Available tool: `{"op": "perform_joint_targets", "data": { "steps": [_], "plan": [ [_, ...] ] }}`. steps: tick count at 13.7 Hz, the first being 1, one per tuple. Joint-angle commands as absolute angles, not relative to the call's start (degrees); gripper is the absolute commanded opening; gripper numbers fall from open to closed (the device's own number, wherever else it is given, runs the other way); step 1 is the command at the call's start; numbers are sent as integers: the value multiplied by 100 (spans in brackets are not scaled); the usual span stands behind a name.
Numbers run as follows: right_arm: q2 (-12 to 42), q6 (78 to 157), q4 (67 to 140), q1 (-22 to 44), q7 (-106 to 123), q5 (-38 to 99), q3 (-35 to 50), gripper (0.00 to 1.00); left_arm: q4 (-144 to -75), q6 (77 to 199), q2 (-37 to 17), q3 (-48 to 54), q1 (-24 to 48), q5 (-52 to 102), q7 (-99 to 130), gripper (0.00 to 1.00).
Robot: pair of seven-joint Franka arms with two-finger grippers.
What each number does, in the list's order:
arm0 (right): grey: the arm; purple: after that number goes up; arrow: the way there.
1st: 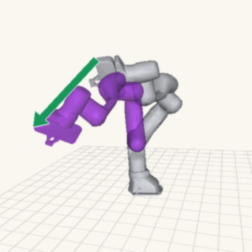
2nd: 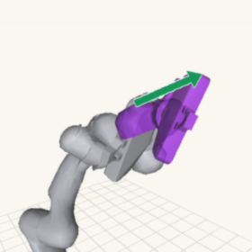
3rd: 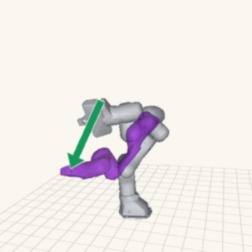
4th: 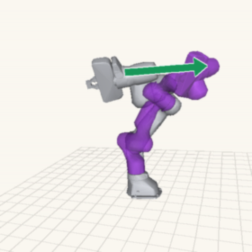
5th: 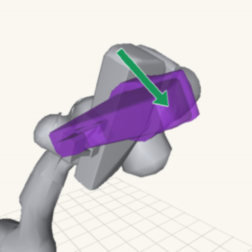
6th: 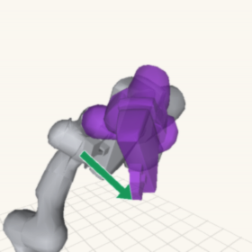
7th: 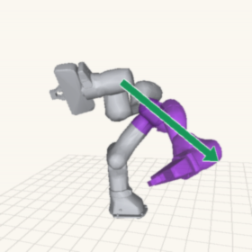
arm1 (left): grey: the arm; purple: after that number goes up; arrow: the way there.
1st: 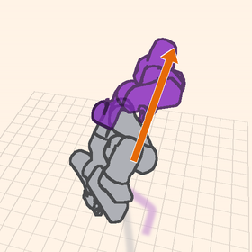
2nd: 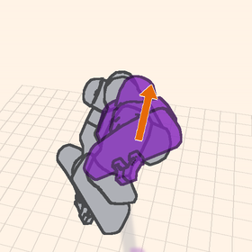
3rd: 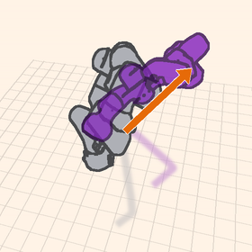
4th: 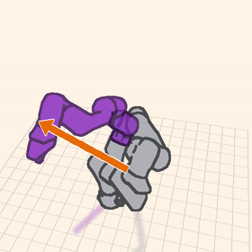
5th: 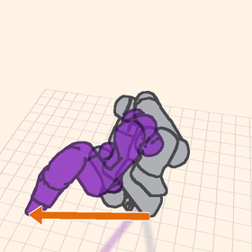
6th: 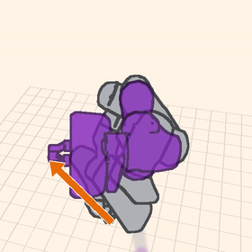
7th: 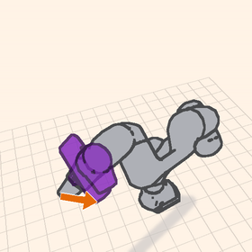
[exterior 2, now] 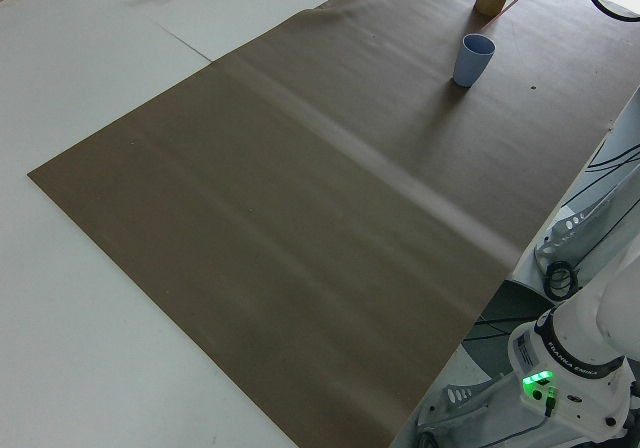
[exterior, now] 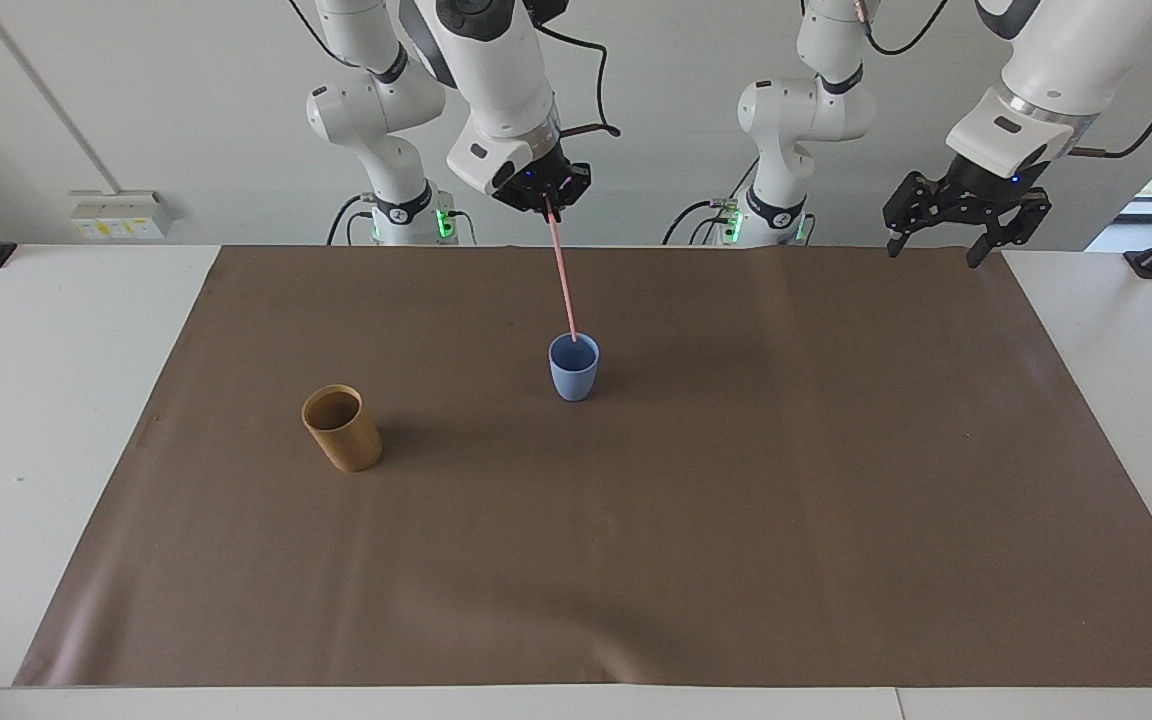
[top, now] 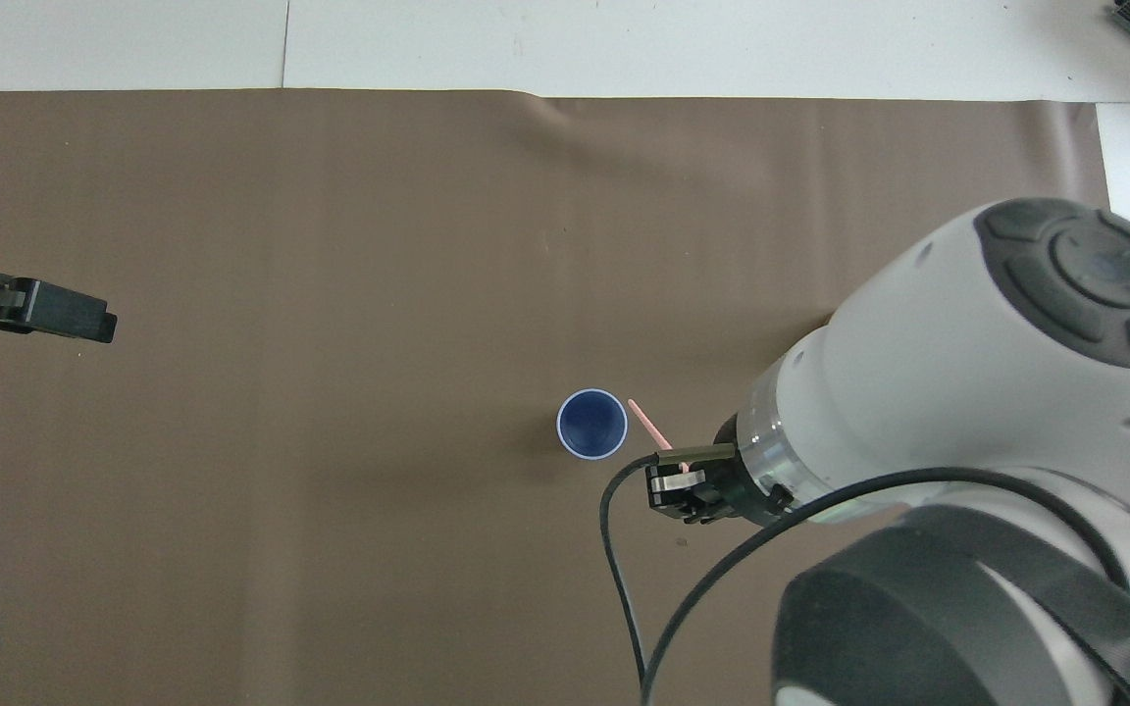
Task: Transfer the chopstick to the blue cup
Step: 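Lower the pink stick into the blue cup and open the right gripper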
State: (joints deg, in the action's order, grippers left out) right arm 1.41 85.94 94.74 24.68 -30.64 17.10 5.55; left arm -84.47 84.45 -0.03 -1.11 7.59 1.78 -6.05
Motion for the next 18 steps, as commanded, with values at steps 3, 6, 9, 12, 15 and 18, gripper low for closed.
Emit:
{"op": "perform_joint_targets", "data": {
  "steps": [3, 6, 9, 12, 15, 18],
  "plan": [
    [141, 9043, 9940, 2558, -3331, 1898, 536, 0, -8437, 8332, 26, -53, 712, 62, -607, 100],
    [184, 9280, 10194, 2549, -3375, 1898, 536, 0, -8455, 8376, 44, -44, 659, 70, -589, 100],
    [158, 9492, 10380, 2487, -3357, 1898, 536, 0, -8455, 8341, 53, -44, 659, 79, -598, 100],
    [167, 9790, 10511, 2514, -3366, 2082, 536, 0, -8446, 8315, 53, -62, 615, 79, -598, 100],
    [176, 9835, 10564, 2540, -3358, 2083, 536, 0, -8446, 8314, 53, -62, 606, 79, -598, 100],
    [193, 9791, 10538, 2531, -3340, 2083, 536, 100, -8446, 8314, 53, -62, 606, 79, -598, 100]
  ]
}}
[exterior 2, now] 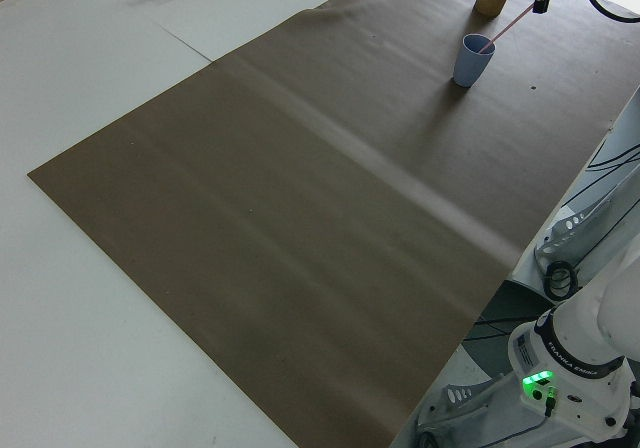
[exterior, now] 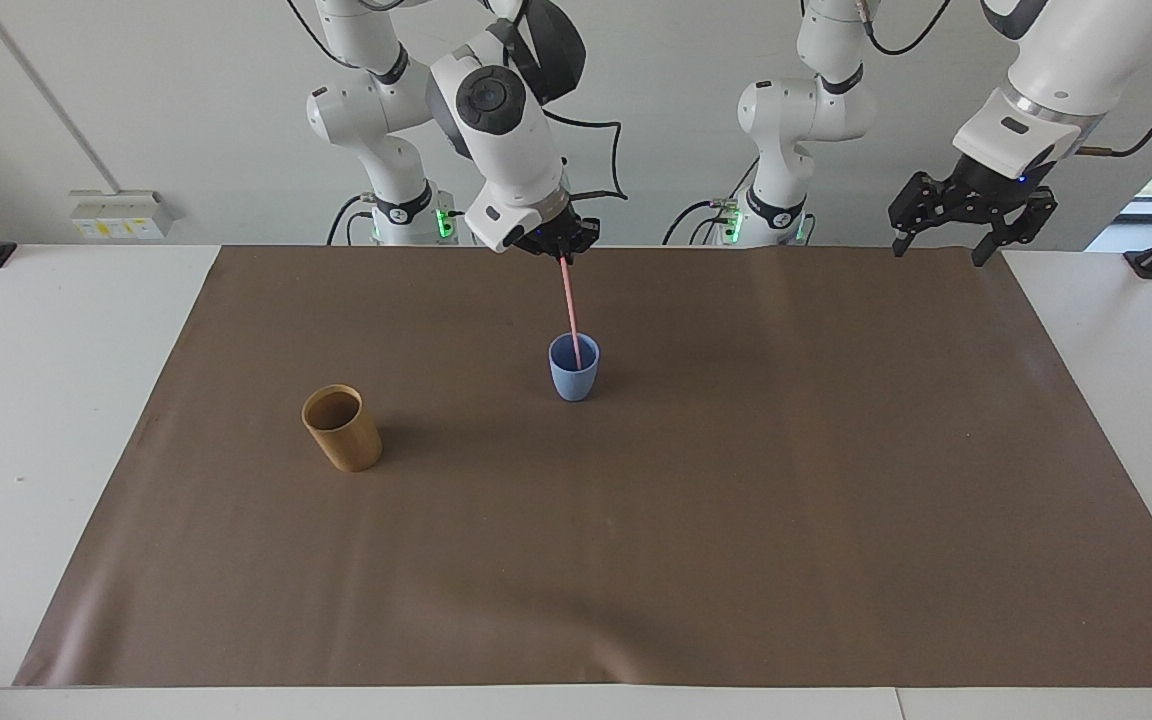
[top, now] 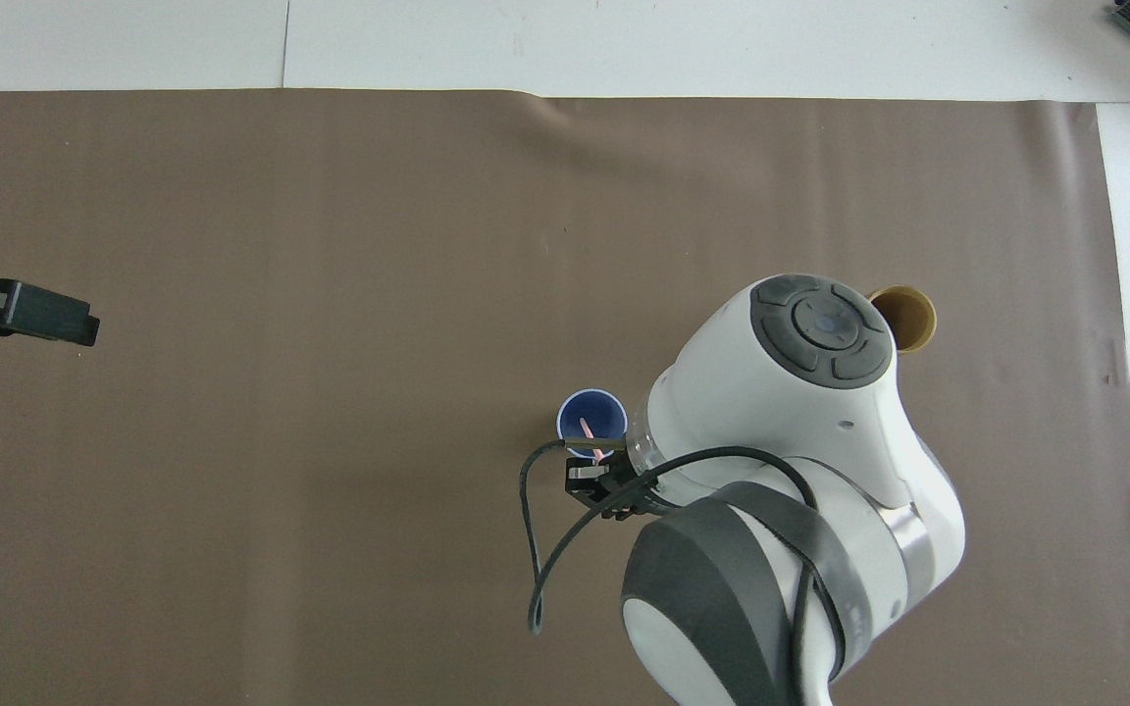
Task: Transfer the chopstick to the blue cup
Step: 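Lower the pink stick into the blue cup and open the right gripper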
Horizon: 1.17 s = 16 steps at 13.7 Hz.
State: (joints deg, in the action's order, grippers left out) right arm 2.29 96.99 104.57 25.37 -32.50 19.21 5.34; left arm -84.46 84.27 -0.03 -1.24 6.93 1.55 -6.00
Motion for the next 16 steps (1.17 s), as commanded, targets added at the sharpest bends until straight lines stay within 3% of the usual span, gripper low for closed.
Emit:
{"op": "perform_joint_targets", "data": {
  "steps": [1, 7, 10, 16],
  "plan": [
    [211, 9756, 10486, 2531, -3288, 2066, 536, 100, -8446, 8314, 53, -62, 598, 79, -598, 100],
    [123, 9353, 10012, 2356, -3130, 1847, 475, 100, -8446, 8314, 53, -62, 606, 79, -598, 100],
    [-166, 9229, 9713, 2215, -3103, 952, 457, 100, -8446, 8314, 53, -62, 606, 79, -598, 100],
    [-228, 9229, 9167, 1468, -2294, -138, 448, 100, -8446, 8314, 53, -62, 598, 79, -598, 100]
  ]
}}
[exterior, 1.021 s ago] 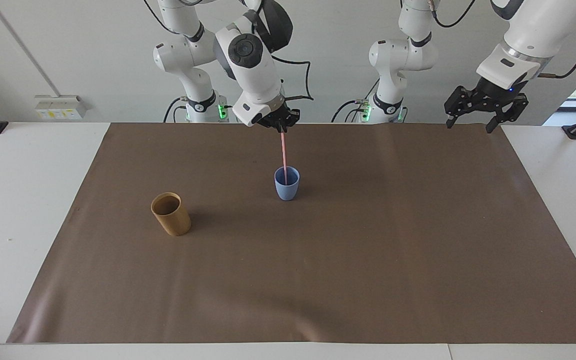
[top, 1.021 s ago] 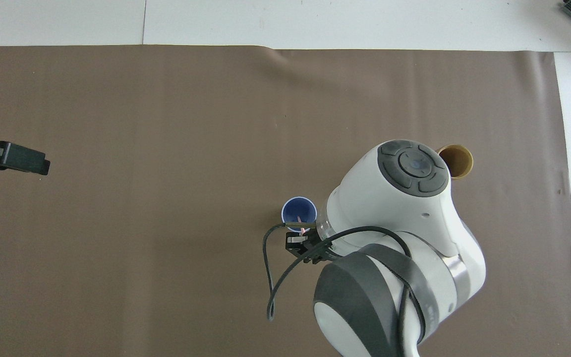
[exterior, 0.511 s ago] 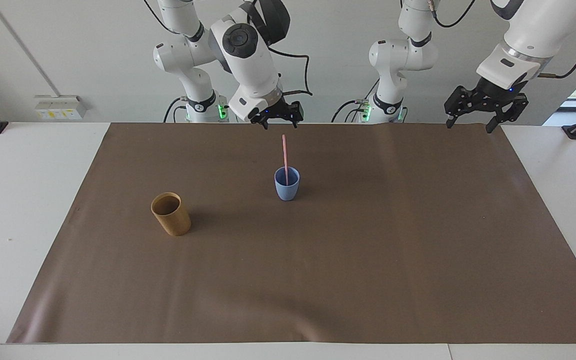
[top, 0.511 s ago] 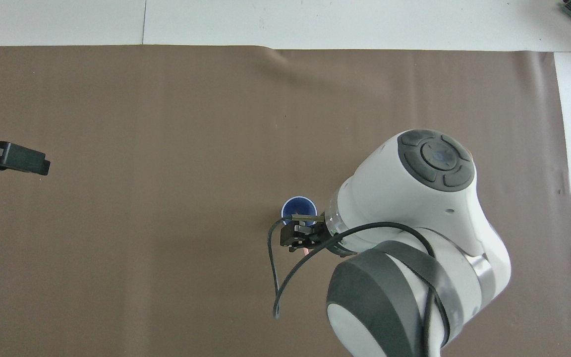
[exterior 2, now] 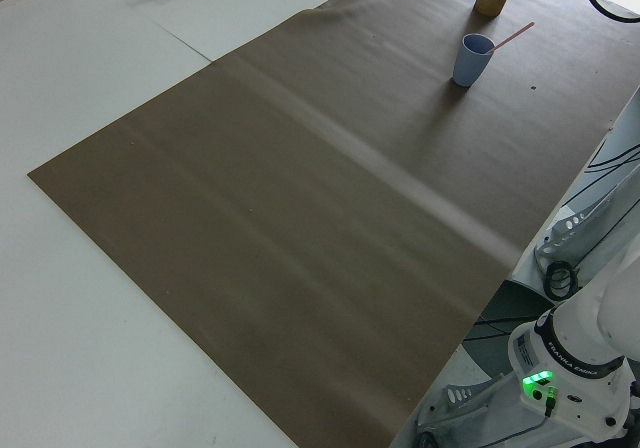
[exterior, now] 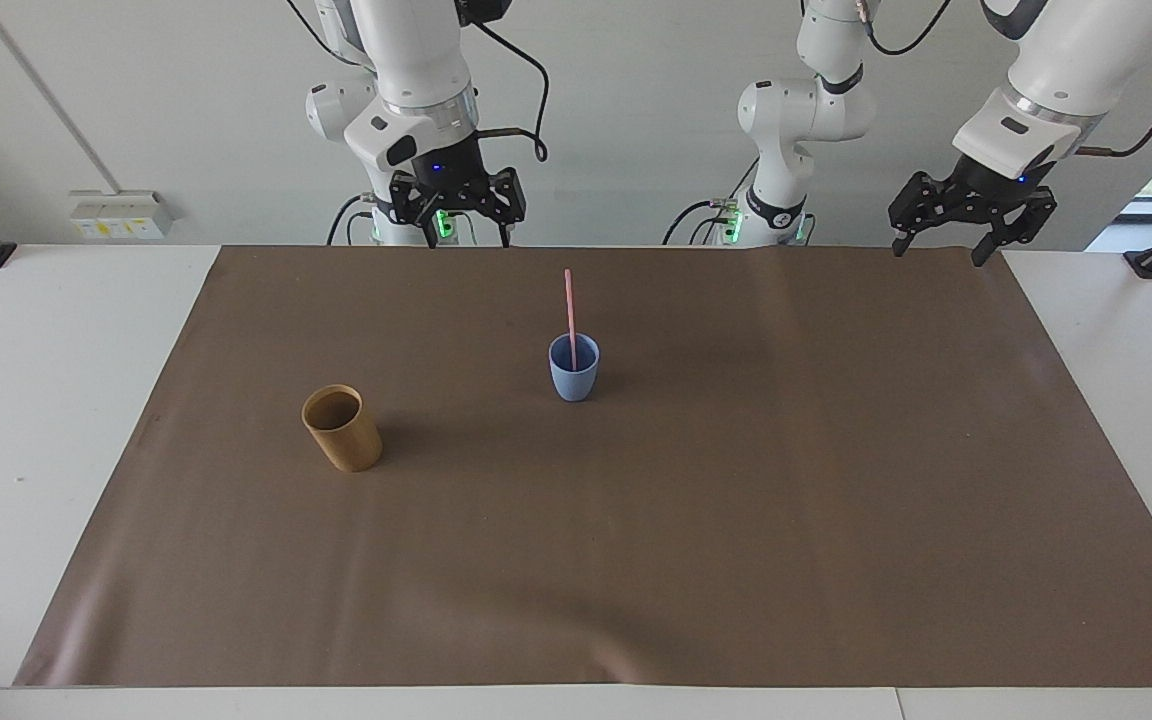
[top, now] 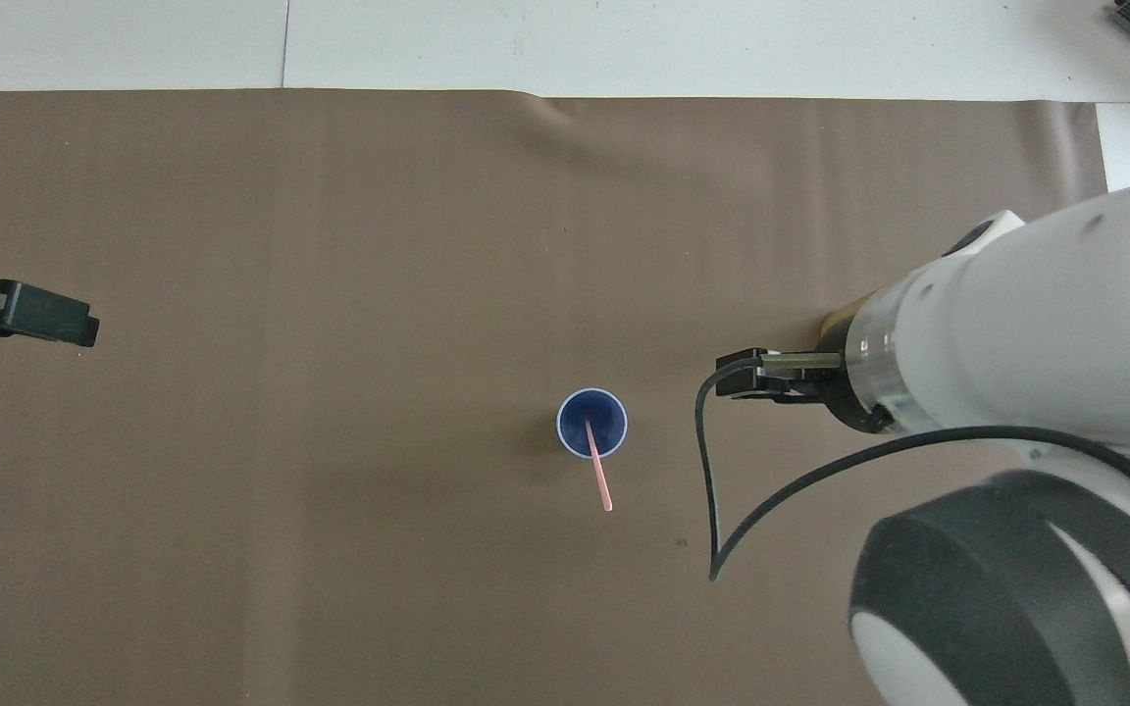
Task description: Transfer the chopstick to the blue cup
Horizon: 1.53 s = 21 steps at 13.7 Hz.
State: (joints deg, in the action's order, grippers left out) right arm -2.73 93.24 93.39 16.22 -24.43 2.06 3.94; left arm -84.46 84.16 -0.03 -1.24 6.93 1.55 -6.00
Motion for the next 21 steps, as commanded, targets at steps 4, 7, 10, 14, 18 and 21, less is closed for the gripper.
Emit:
{"op": "perform_joint_targets", "data": {
  "steps": [4, 7, 10, 14, 18, 21],
  "plan": [
    [-237, 9132, 8869, 1328, -2268, -317, 265, 100, -8446, 8314, 53, -62, 606, 79, -598, 100],
    [-246, 8922, 8518, 1152, -2268, -316, 176, 100, -8446, 8314, 53, -62, 606, 79, -598, 100],
    [-325, 8772, 8394, 792, -2137, -308, 97, 100, -8446, 8314, 53, -62, 606, 79, -598, 100],
    [-439, 8605, 8472, 572, -2100, -38, -131, 100, -8446, 8314, 53, -62, 606, 79, -598, 100],
    [-545, 8578, 8920, 326, -1032, 124, -334, 100, -8446, 8314, 53, -62, 606, 79, -589, 100],
    [-615, 8683, 9157, 246, -782, -183, -334, 100, -8446, 8323, 53, -62, 607, 79, -563, 100]
  ]
}}
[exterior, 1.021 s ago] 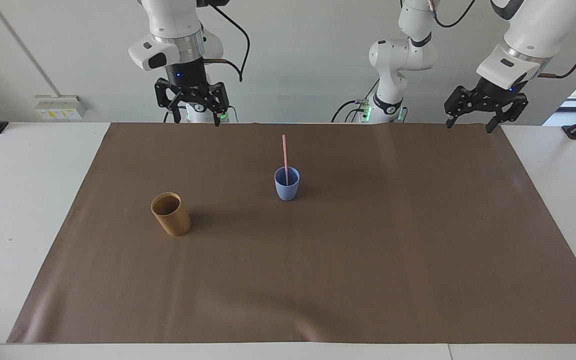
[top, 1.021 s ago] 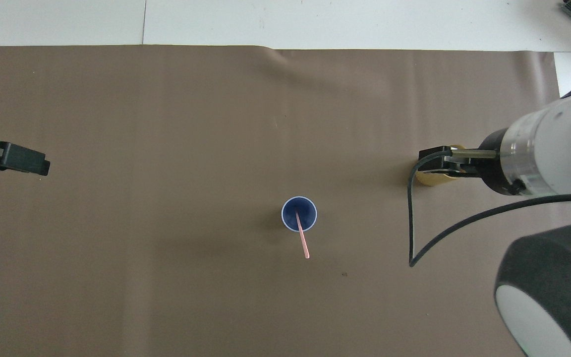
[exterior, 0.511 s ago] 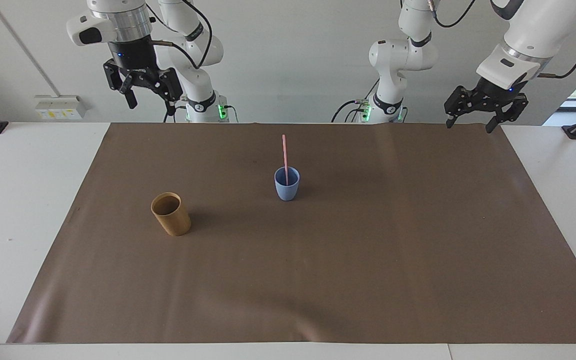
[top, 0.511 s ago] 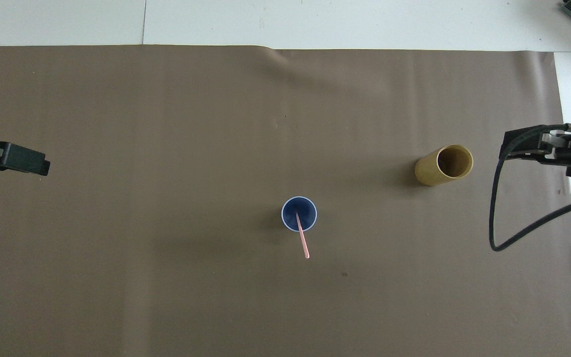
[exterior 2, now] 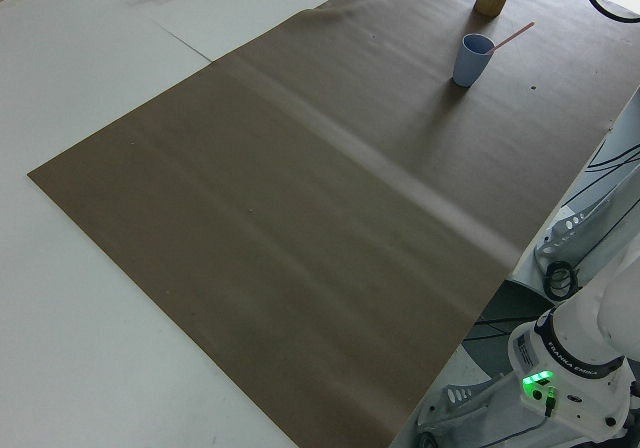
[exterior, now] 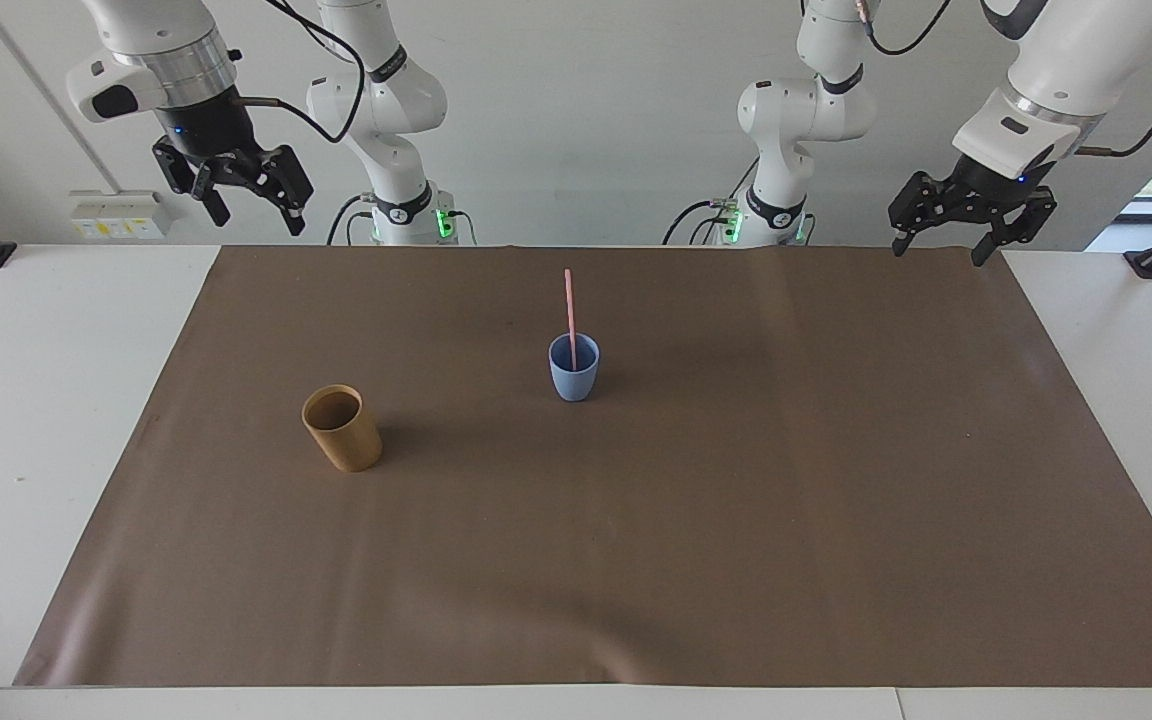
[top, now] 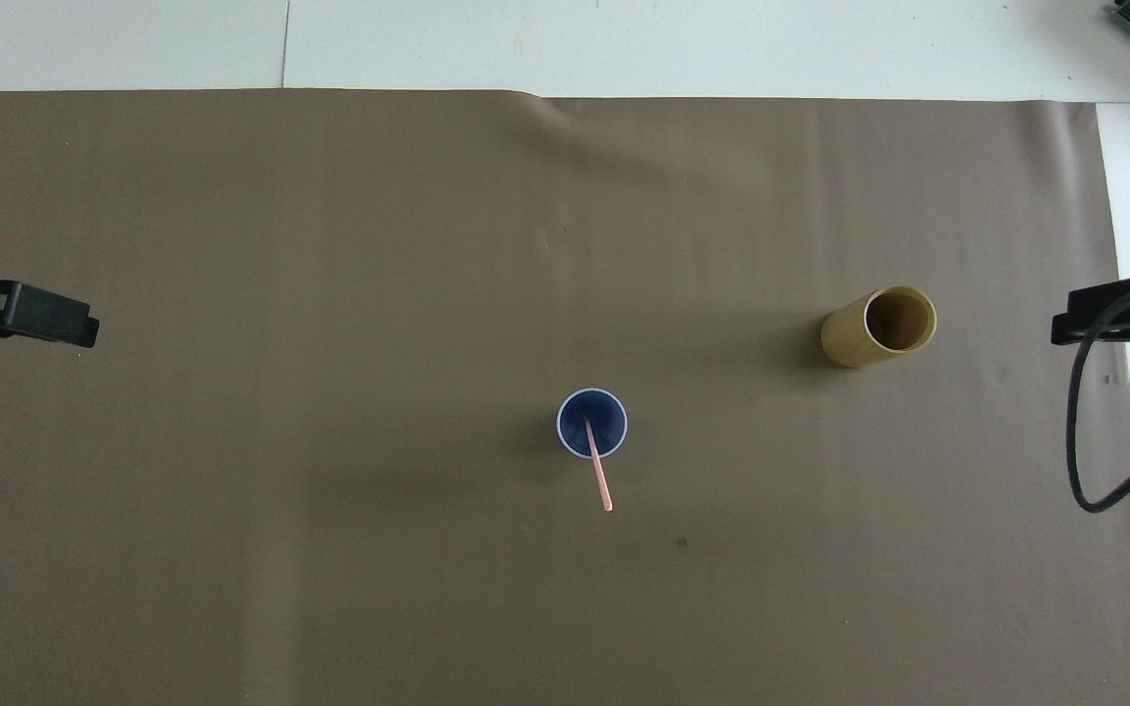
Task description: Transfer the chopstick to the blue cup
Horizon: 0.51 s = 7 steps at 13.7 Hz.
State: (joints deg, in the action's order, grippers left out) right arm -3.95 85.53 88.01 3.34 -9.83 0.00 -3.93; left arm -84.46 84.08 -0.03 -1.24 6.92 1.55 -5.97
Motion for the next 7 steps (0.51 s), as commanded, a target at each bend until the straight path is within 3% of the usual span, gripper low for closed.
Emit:
{"op": "perform_joint_targets", "data": {
  "steps": [1, 7],
  "plan": [
    [-615, 8701, 9184, 281, -808, -237, -325, 100, -8455, 8306, 53, -62, 606, 79, -554, 100],
    [-615, 8605, 9096, 272, -756, -123, -352, 100, -8455, 8314, 53, -62, 606, 79, -554, 100]
  ]
}}
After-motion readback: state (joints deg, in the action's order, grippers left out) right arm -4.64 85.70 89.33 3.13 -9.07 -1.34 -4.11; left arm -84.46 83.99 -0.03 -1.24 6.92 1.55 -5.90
